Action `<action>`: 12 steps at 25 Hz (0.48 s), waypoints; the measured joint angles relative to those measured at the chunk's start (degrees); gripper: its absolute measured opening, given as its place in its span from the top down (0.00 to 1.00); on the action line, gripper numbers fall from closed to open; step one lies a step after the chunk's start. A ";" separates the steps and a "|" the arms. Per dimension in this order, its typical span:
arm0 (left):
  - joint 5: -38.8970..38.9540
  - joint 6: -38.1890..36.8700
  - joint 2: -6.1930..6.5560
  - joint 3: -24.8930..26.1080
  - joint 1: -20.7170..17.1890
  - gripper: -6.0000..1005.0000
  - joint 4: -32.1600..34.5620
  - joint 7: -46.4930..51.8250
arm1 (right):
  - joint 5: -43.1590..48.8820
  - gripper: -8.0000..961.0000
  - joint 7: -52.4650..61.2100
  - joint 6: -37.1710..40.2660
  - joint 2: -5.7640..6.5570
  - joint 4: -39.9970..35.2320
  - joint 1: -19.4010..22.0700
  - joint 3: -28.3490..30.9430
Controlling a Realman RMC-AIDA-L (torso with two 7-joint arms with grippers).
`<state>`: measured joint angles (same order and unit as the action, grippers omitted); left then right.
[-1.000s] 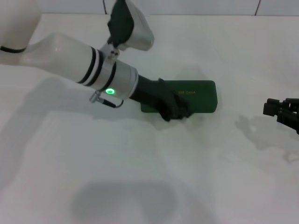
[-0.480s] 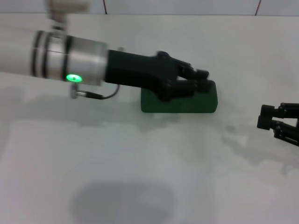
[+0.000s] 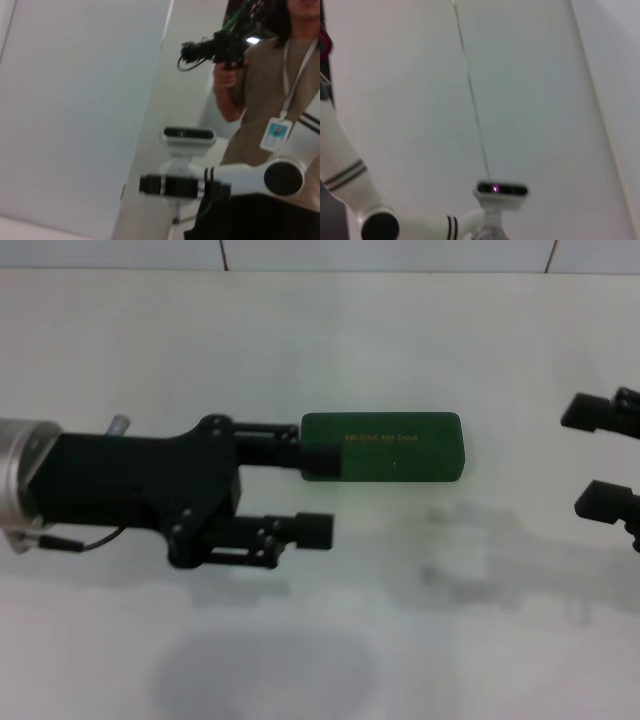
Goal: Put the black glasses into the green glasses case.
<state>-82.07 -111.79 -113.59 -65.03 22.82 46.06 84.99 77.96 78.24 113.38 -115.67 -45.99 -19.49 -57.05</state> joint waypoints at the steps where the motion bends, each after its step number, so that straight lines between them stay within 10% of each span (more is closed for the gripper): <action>1: -0.50 -0.04 0.27 0.20 -0.64 0.50 0.08 -0.15 | 0.01 0.32 0.64 0.06 0.00 0.18 -0.68 -0.02; 12: -5.37 0.16 0.58 4.88 -1.92 0.35 -1.57 -5.47 | 5.21 0.13 7.85 -1.52 -0.25 3.41 -8.84 -1.76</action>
<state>-87.45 -111.63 -113.02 -60.16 20.90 44.49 79.52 83.16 86.09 111.86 -115.92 -42.59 -28.33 -58.80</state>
